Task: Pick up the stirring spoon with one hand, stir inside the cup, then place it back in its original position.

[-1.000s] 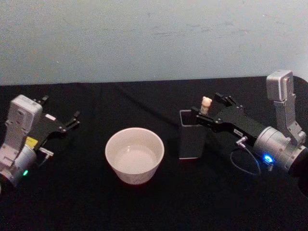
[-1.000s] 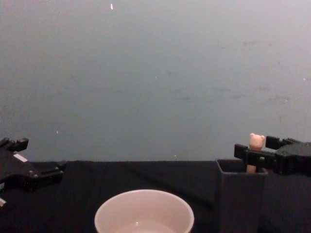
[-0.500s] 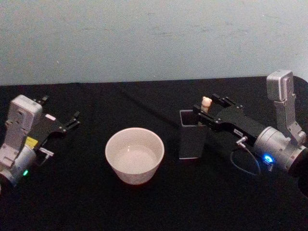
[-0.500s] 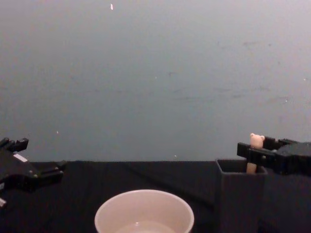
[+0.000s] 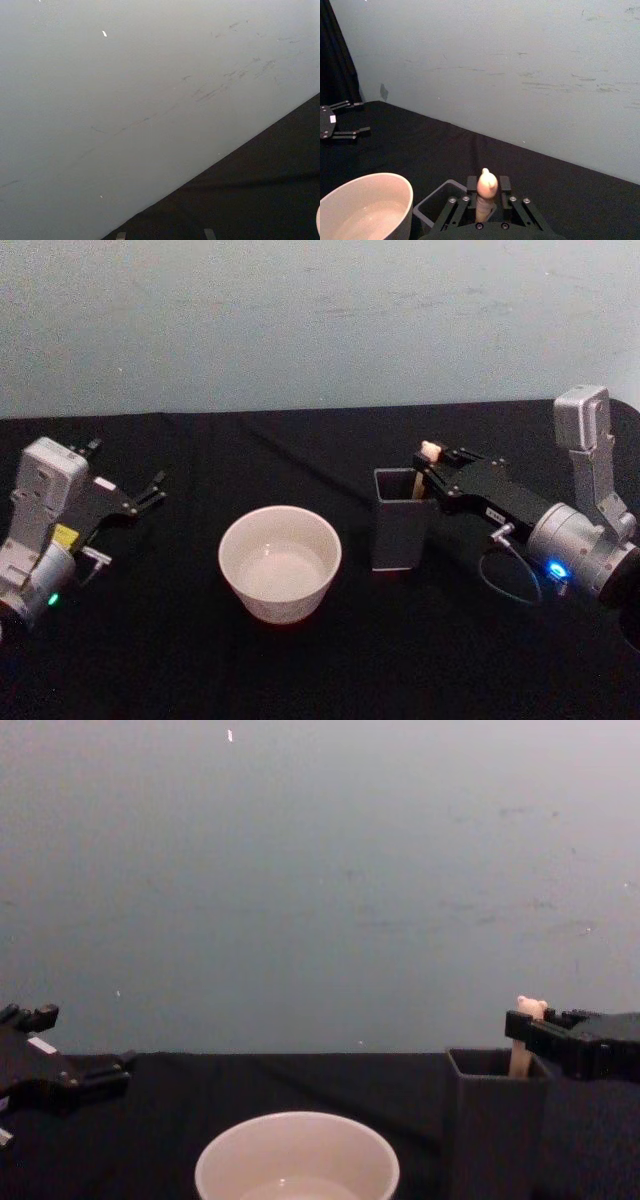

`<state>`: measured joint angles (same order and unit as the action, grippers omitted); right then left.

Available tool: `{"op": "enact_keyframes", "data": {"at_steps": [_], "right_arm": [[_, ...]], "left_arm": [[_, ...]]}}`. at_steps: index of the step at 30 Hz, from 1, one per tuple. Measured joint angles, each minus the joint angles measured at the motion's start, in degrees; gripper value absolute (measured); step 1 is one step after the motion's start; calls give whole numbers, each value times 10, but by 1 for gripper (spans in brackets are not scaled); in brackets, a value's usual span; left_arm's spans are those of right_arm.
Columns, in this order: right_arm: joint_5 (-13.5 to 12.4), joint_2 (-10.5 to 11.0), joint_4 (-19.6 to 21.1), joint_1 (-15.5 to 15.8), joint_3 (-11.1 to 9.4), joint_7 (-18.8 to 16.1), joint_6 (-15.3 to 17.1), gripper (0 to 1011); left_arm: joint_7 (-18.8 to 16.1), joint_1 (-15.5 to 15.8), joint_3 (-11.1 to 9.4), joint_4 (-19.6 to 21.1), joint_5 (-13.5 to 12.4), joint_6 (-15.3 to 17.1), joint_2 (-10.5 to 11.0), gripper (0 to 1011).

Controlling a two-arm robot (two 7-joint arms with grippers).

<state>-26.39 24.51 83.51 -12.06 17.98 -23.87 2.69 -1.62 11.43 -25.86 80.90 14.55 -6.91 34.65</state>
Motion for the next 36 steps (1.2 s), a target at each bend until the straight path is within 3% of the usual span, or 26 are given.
{"op": "enact_keyframes", "data": {"at_steps": [3, 22, 36], "right_arm": [[0, 0, 0, 0, 0, 0, 0, 214], [-1, 0, 0, 0, 0, 0, 0, 214], [-36, 8, 38, 10, -14, -2, 13, 214]], "left_arm": [[0, 0, 0, 0, 0, 0, 0, 1001], [0, 0, 0, 0, 0, 0, 0, 1001], [0, 0, 0, 0, 0, 0, 0, 1002]]}}
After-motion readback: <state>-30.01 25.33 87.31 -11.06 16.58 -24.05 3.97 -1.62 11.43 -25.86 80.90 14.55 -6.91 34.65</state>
